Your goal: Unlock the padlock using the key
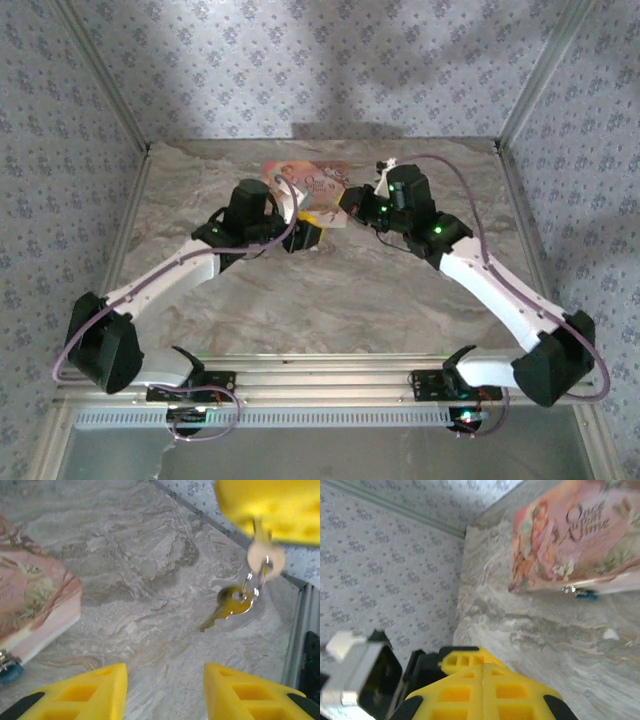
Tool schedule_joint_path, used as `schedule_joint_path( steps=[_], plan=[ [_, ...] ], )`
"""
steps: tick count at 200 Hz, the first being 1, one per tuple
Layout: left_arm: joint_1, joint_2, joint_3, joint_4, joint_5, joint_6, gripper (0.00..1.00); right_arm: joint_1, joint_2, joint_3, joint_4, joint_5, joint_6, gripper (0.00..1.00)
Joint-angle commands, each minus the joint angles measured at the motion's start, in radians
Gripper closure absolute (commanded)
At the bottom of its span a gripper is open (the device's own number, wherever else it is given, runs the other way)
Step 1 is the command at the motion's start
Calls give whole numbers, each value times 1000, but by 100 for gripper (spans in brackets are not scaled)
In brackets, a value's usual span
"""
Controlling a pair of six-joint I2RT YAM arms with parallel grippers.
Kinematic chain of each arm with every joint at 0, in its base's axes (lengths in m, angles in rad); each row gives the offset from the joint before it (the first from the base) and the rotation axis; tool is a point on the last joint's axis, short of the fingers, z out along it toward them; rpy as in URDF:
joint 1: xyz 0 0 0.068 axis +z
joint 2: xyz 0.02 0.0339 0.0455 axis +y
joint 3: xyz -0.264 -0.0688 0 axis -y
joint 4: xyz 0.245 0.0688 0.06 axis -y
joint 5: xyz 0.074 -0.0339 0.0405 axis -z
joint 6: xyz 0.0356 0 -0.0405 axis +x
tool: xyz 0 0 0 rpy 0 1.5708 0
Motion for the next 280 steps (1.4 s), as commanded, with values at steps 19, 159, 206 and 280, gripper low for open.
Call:
schedule_joint_path(
  steps=[19, 159, 206, 280],
  plan=[
    [-136, -68, -64, 159, -309, 252, 55, 61, -25, 67, -296, 302, -86, 100],
    [-237, -10, -96, 485, -284, 357, 55, 76, -46, -41, -219, 307, 58, 100],
    [-253, 20, -96, 508, -273, 360, 53, 49, -56, -74, -183, 277, 102, 100],
    [-261, 53, -116, 520, -283, 358, 46, 11, -73, -113, -138, 244, 137, 100]
  ],
)
